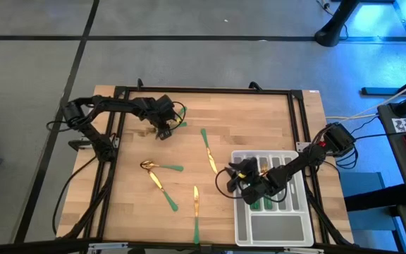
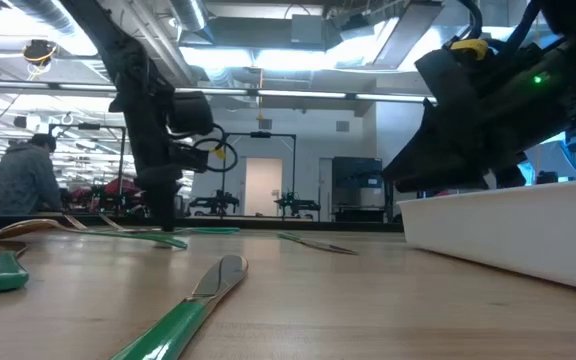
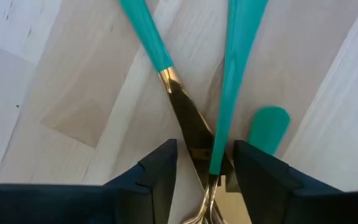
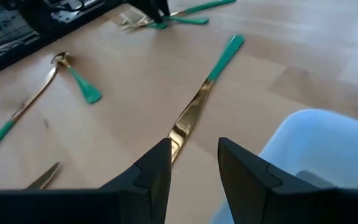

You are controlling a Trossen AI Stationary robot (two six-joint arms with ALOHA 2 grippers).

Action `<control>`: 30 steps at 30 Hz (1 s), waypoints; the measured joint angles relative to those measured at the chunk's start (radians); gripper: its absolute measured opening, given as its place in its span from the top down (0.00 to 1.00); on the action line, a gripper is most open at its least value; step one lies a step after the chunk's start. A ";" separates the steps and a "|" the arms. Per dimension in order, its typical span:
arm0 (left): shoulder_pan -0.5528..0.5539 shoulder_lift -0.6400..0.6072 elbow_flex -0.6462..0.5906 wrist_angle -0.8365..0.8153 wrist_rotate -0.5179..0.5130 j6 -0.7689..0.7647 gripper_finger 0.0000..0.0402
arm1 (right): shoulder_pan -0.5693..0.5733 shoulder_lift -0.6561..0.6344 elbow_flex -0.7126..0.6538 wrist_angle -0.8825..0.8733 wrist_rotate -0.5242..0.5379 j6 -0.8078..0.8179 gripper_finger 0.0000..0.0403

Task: Sort silverware
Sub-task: Put the top center green fork into the silverware rack

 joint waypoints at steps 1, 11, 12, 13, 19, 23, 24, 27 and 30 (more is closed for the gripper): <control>0.000 0.004 0.001 -0.005 0.000 -0.002 0.66 | 0.000 0.000 0.000 0.005 -0.010 0.000 0.67; -0.023 -0.055 0.035 -0.077 -0.065 -0.025 0.94 | 0.056 -0.063 0.000 -0.053 -0.123 -0.028 0.67; -0.030 -0.067 0.045 -0.088 -0.070 -0.028 0.96 | 0.072 -0.080 0.000 -0.069 -0.122 -0.029 0.67; -0.036 -0.074 0.055 -0.094 -0.073 -0.027 0.98 | 0.088 -0.102 0.000 -0.085 -0.121 -0.029 0.67; -0.139 -0.125 0.103 -0.132 -0.075 -0.076 0.99 | 0.190 -0.232 0.000 -0.172 -0.111 -0.029 0.67; -0.251 -0.139 0.103 -0.134 -0.070 -0.127 0.99 | 0.240 -0.282 0.000 -0.178 -0.088 -0.060 0.67; -0.285 -0.139 0.103 -0.140 -0.063 -0.137 0.99 | 0.247 -0.286 0.000 -0.172 -0.073 -0.072 0.67; -0.419 -0.130 0.103 -0.103 -0.018 -0.140 0.99 | 0.250 -0.287 0.000 -0.176 -0.028 -0.080 0.67; -0.570 -0.112 0.103 0.012 -0.024 -0.139 0.99 | 0.234 -0.287 0.000 -0.180 -0.022 -0.084 0.67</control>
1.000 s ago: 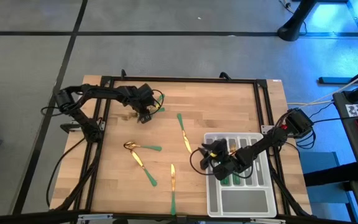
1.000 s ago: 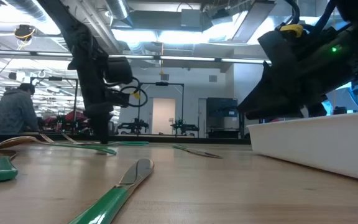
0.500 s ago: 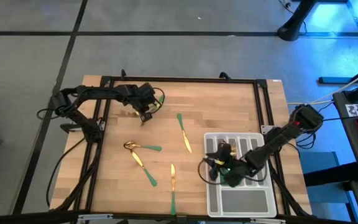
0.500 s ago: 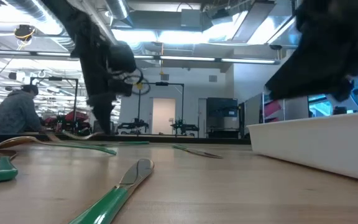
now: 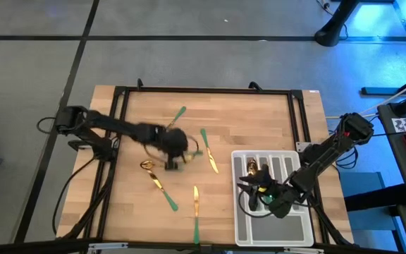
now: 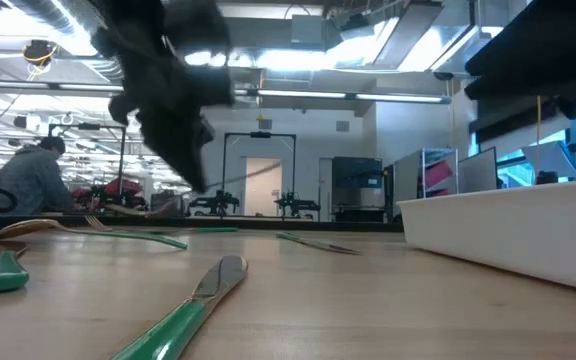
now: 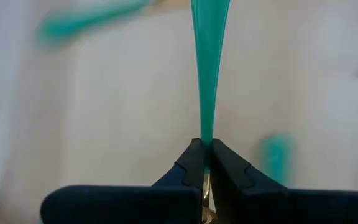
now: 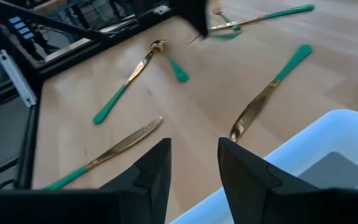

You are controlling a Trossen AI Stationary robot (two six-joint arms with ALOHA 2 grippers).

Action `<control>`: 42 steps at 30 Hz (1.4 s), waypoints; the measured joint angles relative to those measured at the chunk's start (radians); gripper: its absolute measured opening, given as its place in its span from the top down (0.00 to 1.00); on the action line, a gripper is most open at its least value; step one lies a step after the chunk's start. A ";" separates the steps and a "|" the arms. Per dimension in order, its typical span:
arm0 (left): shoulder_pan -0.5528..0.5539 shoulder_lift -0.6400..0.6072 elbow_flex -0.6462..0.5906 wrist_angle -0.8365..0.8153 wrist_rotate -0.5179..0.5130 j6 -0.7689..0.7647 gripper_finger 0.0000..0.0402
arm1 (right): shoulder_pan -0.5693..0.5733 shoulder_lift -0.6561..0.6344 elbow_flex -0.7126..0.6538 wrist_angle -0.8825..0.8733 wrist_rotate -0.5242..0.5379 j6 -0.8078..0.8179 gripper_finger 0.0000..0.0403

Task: Sort silverware
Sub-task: Put the top center green fork into the silverware rack

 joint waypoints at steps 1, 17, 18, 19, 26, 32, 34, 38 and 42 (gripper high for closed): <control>-0.048 0.009 0.000 0.060 -0.016 0.006 0.99 | -0.009 0.000 0.000 -0.001 -0.001 -0.008 0.67; -0.229 0.434 0.316 0.182 -0.072 0.274 0.99 | -0.216 0.008 0.000 0.053 -0.272 -0.034 0.67; -0.224 0.454 0.336 0.154 -0.072 0.283 0.99 | -0.232 0.014 0.000 0.070 -0.306 -0.047 0.67; -0.218 0.472 0.352 0.127 -0.073 0.289 0.98 | -0.245 0.024 0.000 0.087 -0.329 -0.057 0.67; -0.196 0.473 0.370 0.051 -0.080 0.268 0.91 | -0.326 0.137 0.056 0.149 -0.454 -0.110 0.67; -0.206 0.358 0.369 0.017 -0.078 0.187 0.68 | -0.355 0.251 0.194 0.138 -0.521 -0.293 0.67; -0.220 0.316 0.369 0.013 -0.078 0.134 0.61 | -0.360 0.286 0.238 0.140 -0.538 -0.371 0.67; -0.260 0.217 0.367 -0.113 -0.195 -0.021 0.51 | -0.367 0.345 0.298 0.135 -0.546 -0.491 0.67; -0.311 0.087 0.276 -0.224 -0.437 -0.204 0.49 | -0.416 0.402 0.345 0.134 -0.579 -0.480 0.66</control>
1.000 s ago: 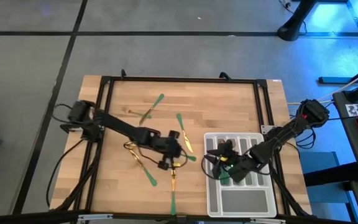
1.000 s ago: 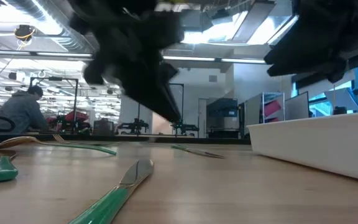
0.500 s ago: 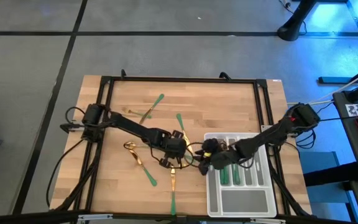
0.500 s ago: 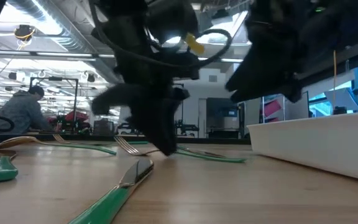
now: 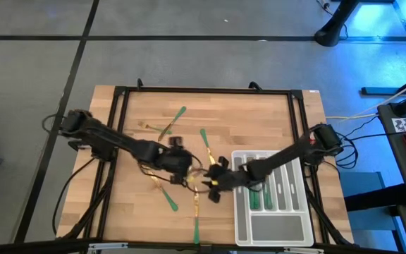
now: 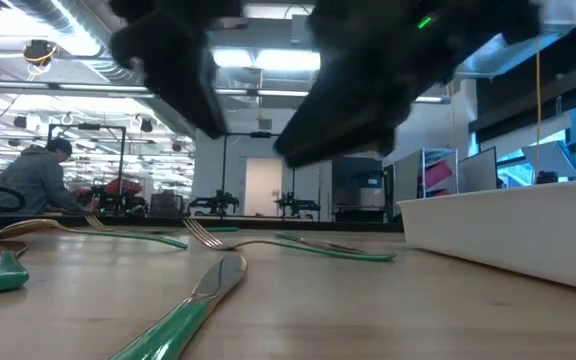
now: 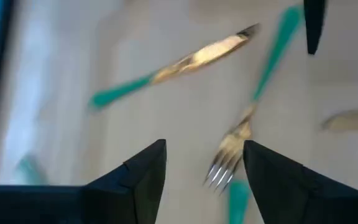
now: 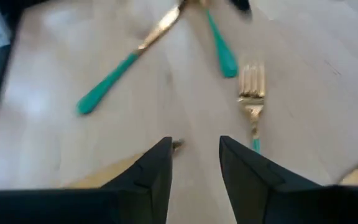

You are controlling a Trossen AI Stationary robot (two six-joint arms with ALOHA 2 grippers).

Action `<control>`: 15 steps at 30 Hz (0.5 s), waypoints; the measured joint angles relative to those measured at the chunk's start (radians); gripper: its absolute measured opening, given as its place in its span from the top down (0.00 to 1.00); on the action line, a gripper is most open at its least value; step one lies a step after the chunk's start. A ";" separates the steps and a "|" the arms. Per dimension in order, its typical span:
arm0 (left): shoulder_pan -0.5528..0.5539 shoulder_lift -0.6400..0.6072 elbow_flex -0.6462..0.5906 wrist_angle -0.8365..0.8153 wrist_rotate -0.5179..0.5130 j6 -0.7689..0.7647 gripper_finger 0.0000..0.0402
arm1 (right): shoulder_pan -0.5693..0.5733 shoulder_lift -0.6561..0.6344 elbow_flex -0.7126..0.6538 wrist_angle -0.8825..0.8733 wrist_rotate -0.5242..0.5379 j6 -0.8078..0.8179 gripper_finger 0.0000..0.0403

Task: Sort silverware
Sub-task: Put the top center green fork into the silverware rack

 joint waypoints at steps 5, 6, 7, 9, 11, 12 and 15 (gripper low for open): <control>-0.048 -0.215 -0.182 0.010 -0.103 -0.267 0.53 | -0.072 0.101 0.078 -0.045 -0.041 -0.077 0.54; -0.061 -0.249 -0.227 0.027 -0.115 -0.307 0.53 | -0.084 0.121 0.095 -0.055 -0.025 -0.108 0.52; -0.073 -0.278 -0.271 0.045 -0.127 -0.347 0.54 | -0.093 0.136 0.111 -0.069 0.003 -0.137 0.50; -0.099 -0.335 -0.355 0.094 -0.153 -0.423 0.55 | -0.114 0.170 0.141 -0.084 0.032 -0.172 0.48; -0.121 -0.374 -0.430 0.147 -0.176 -0.496 0.56 | -0.133 0.197 0.163 -0.086 0.003 -0.177 0.50; -0.130 -0.386 -0.465 0.179 -0.184 -0.527 0.57 | -0.141 0.207 0.173 -0.093 -0.007 -0.176 0.52; -0.155 -0.406 -0.542 0.284 -0.190 -0.582 0.57 | -0.149 0.228 0.193 -0.126 0.003 -0.169 0.60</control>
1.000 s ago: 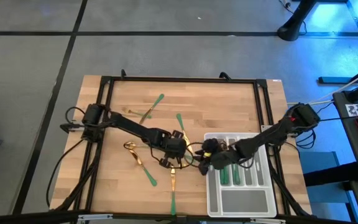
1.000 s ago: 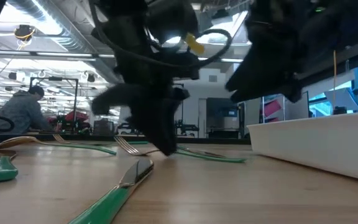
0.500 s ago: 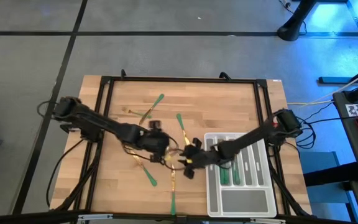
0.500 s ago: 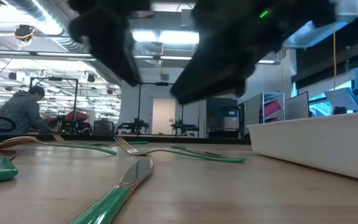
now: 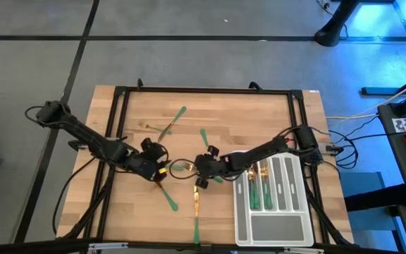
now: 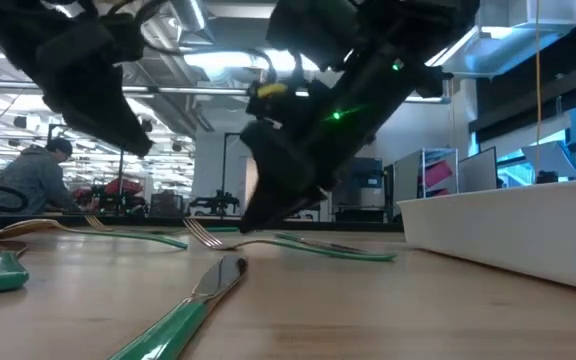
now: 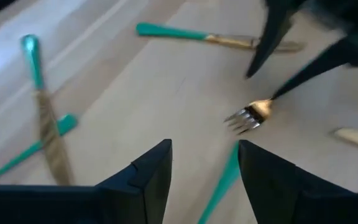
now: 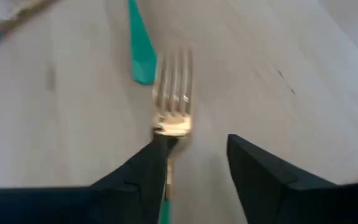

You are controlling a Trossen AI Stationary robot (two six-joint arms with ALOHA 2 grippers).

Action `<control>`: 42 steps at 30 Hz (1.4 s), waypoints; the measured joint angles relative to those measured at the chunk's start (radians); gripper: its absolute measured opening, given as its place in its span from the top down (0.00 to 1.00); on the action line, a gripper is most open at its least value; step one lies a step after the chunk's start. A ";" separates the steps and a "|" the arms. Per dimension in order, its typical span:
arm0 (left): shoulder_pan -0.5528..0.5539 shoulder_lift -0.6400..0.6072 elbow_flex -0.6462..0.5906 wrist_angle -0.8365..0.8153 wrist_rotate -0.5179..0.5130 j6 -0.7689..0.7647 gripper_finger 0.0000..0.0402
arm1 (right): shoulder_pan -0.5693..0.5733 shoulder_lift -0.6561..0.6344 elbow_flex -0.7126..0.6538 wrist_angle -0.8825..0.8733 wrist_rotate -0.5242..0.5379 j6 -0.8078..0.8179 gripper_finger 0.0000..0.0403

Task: Sort silverware
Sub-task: Put the top center green fork into the silverware rack

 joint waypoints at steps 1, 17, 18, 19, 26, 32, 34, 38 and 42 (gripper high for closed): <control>-0.005 0.001 -0.016 0.052 -0.002 0.000 0.57 | -0.003 0.002 0.001 -0.018 0.005 0.000 0.63; -0.089 0.025 -0.093 0.293 -0.139 0.086 0.58 | -0.023 0.039 0.016 -0.003 -0.111 0.066 0.74; -0.094 0.025 -0.093 0.293 -0.140 0.088 0.58 | -0.023 0.040 0.022 -0.007 -0.118 0.071 0.70; -0.097 0.025 -0.093 0.293 -0.140 0.091 0.58 | -0.023 0.041 0.028 -0.011 -0.123 0.072 0.67; -0.109 0.025 -0.093 0.292 -0.143 0.114 0.58 | -0.023 0.046 0.120 -0.060 -0.165 0.066 0.47; -0.108 0.025 -0.093 0.291 -0.166 0.124 0.58 | -0.011 0.053 0.143 -0.076 -0.192 -0.043 0.48; -0.107 0.025 -0.093 0.291 -0.169 0.129 0.58 | -0.008 0.078 0.143 -0.087 -0.194 -0.053 0.51; -0.107 0.026 -0.093 0.294 -0.169 0.125 0.58 | -0.007 0.119 0.146 -0.070 -0.193 -0.055 0.59; -0.107 0.026 -0.093 0.292 -0.169 0.112 0.58 | 0.001 0.131 0.147 -0.070 -0.169 -0.053 0.72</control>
